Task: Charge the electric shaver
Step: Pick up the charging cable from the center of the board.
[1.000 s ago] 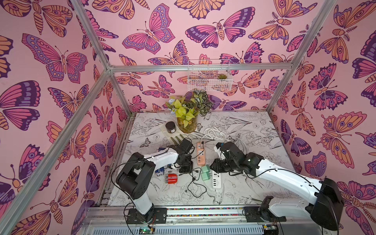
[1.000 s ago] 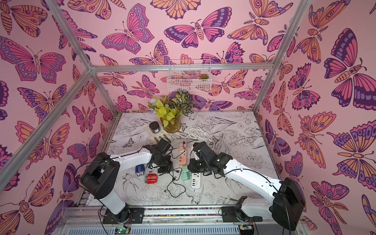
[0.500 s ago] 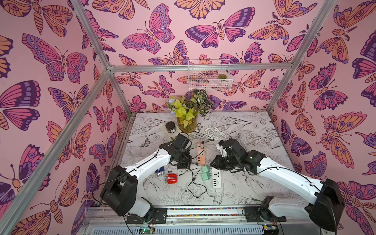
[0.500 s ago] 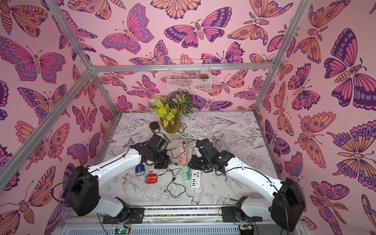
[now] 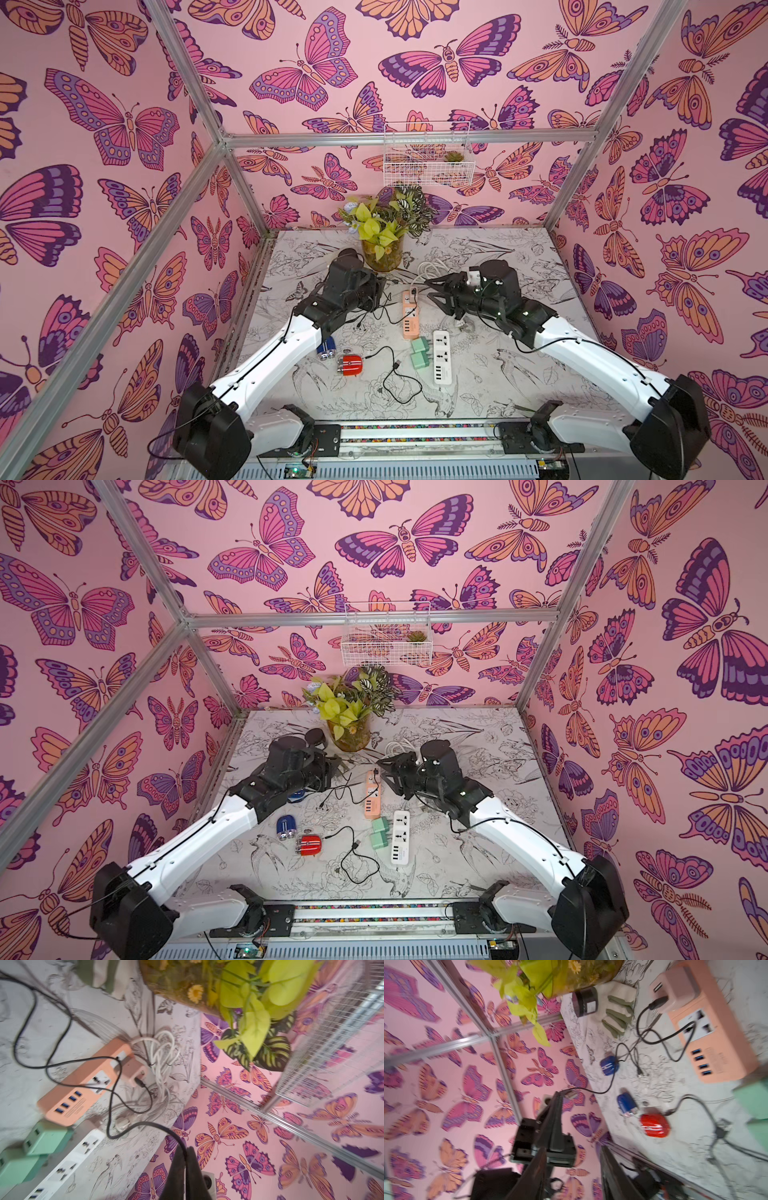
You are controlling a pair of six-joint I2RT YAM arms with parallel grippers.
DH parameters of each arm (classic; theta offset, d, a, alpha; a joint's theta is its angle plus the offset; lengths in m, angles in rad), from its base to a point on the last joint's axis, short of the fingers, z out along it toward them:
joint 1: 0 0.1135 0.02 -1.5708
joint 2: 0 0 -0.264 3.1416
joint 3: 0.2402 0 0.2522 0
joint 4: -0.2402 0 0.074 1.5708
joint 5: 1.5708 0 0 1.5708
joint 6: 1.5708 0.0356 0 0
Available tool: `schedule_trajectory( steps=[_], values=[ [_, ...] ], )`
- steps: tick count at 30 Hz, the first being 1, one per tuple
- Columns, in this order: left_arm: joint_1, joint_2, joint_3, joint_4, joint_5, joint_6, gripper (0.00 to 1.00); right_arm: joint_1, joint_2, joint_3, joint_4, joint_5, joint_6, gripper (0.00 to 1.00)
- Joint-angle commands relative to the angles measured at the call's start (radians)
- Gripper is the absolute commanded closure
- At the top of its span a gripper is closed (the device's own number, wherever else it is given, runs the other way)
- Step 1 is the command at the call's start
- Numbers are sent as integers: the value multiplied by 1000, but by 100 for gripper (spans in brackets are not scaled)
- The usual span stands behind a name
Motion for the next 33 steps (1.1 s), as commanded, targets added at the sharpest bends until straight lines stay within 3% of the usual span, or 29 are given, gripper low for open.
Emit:
schedule_trajectory(
  steps=[1,4,13,23,28,33],
  values=[
    [-5,-18,-100,325,-53,84,100,51,33,-1,133,103,327,55],
    [-8,-28,-152,443,-50,115,100,97,76,-4,198,145,429,55],
    [-20,-32,-252,652,-42,133,100,134,132,-31,273,254,545,56],
    [-31,-39,-296,689,-46,118,100,133,215,27,339,258,572,57],
    [-31,-38,-293,688,-46,124,100,128,245,42,381,273,589,67],
    [-33,-32,-297,687,-49,121,100,124,282,80,398,244,589,71]
  ],
)
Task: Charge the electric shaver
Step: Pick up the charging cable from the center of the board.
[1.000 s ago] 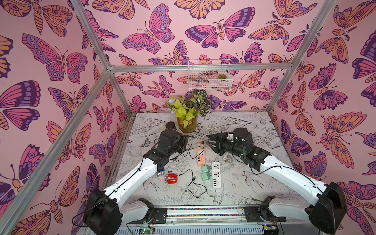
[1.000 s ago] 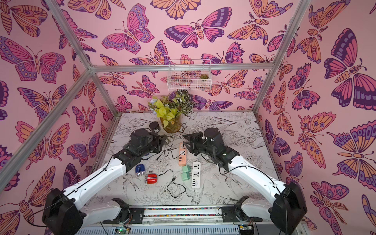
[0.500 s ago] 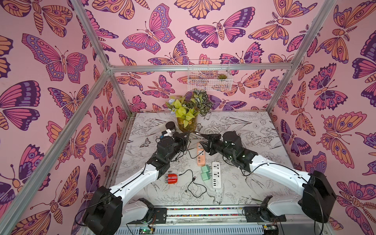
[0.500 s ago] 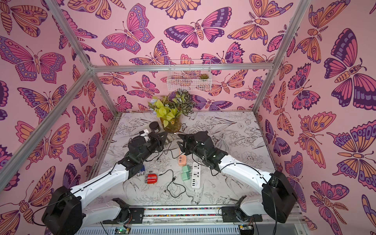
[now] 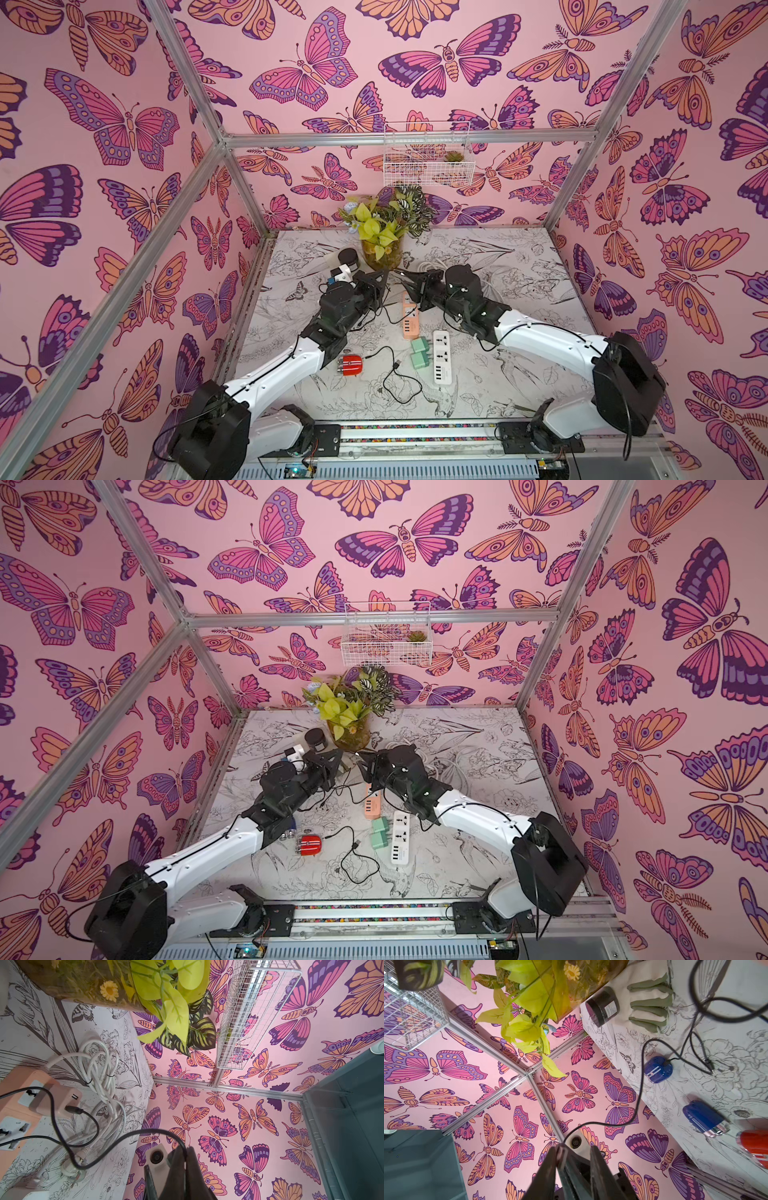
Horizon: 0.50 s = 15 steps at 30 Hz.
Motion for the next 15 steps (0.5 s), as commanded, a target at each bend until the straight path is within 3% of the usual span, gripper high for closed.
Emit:
schedule_trajectory(
  steps=[1,4,8,15],
  values=[
    [-7,-11,-15,35,-10,14,100,-5,21,53,41,-14,244,71],
    [-7,-9,-14,35,-12,13,100,-5,20,51,46,-2,247,74],
    [-7,-9,-14,35,-18,14,100,-13,14,41,37,-4,238,89],
    [-7,-14,-9,32,-12,14,100,-32,14,29,33,-22,215,100]
  ],
)
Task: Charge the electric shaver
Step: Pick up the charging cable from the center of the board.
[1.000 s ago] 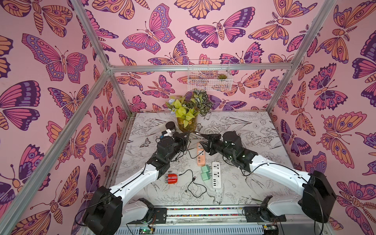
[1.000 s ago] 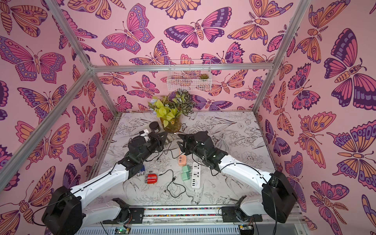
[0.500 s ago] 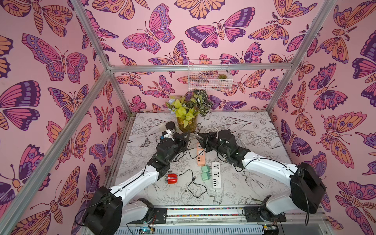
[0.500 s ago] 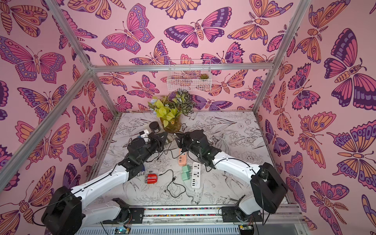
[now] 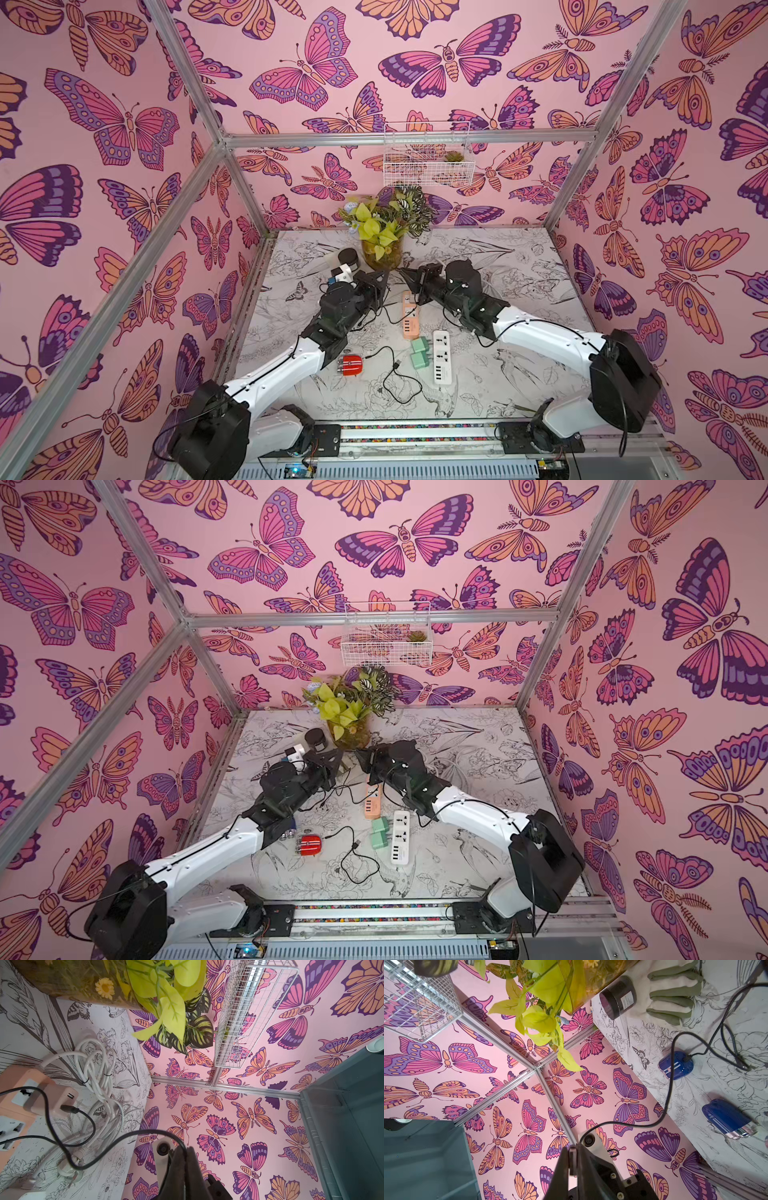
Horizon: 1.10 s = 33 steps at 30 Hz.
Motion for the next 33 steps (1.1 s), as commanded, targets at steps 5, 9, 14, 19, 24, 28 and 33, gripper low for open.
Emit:
schedule_trajectory(
  steps=[5,9,14,19,24,28,33],
  values=[
    [-1,-6,1,-17,18,-37,71,-30,10,35,-10,-47,141,100],
    [0,9,30,-57,48,-76,53,-31,11,43,-36,-88,98,100],
    [12,49,75,-81,114,-122,61,-33,14,40,-42,-114,54,100],
    [19,101,91,-82,176,-140,65,-52,28,46,-54,-170,-40,100],
    [26,123,83,-97,204,-147,75,-62,36,44,-30,-191,-81,100],
    [34,137,91,-98,212,-147,83,-63,39,59,-51,-212,-105,100],
    [36,162,112,-92,245,-152,85,-63,49,66,-66,-233,-143,100]
  ],
)
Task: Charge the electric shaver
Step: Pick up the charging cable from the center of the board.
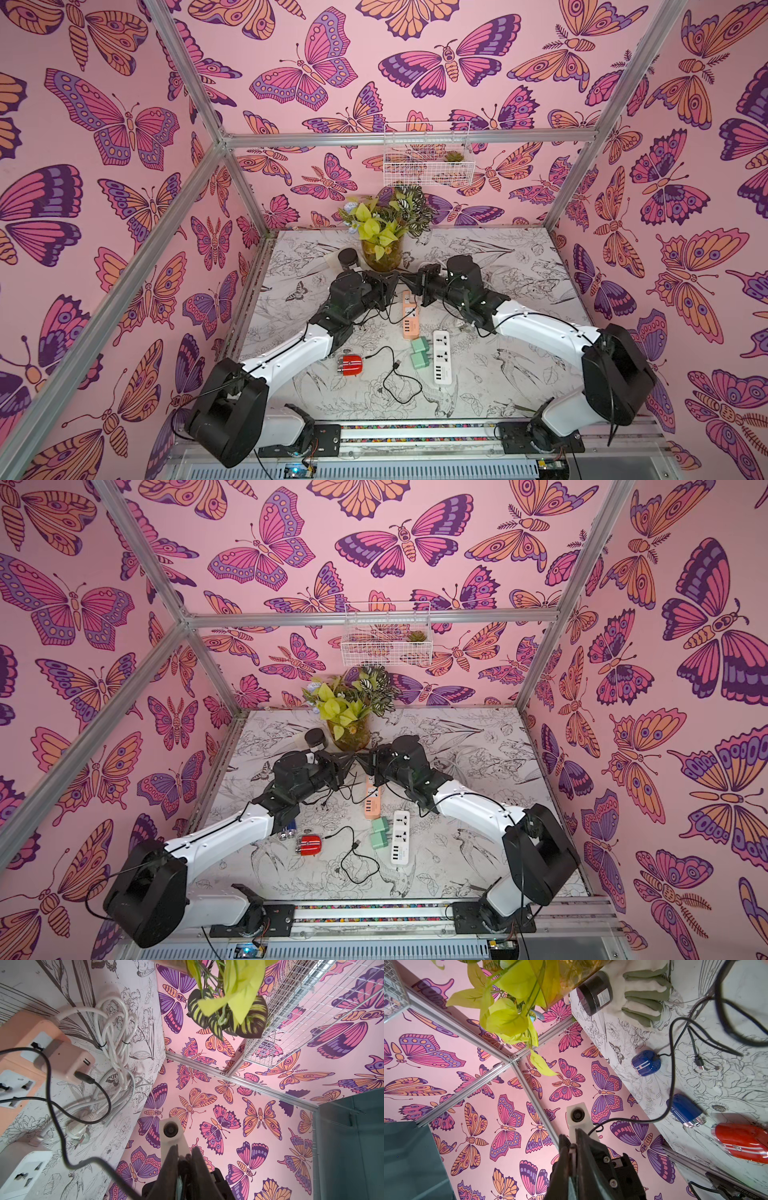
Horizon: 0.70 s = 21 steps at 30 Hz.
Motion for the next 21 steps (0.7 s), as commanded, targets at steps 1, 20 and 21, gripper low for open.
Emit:
schedule_trajectory(
  steps=[1,20,21],
  values=[
    [2,24,24,-12,50,3,86,-3,11,46,-6,-41,-58,100],
    [30,-142,-73,-162,1,22,100,-15,-177,32,-636,110,-268,67],
    [34,-161,-88,-174,1,24,100,-2,-187,25,-709,133,-265,66]
  ],
)
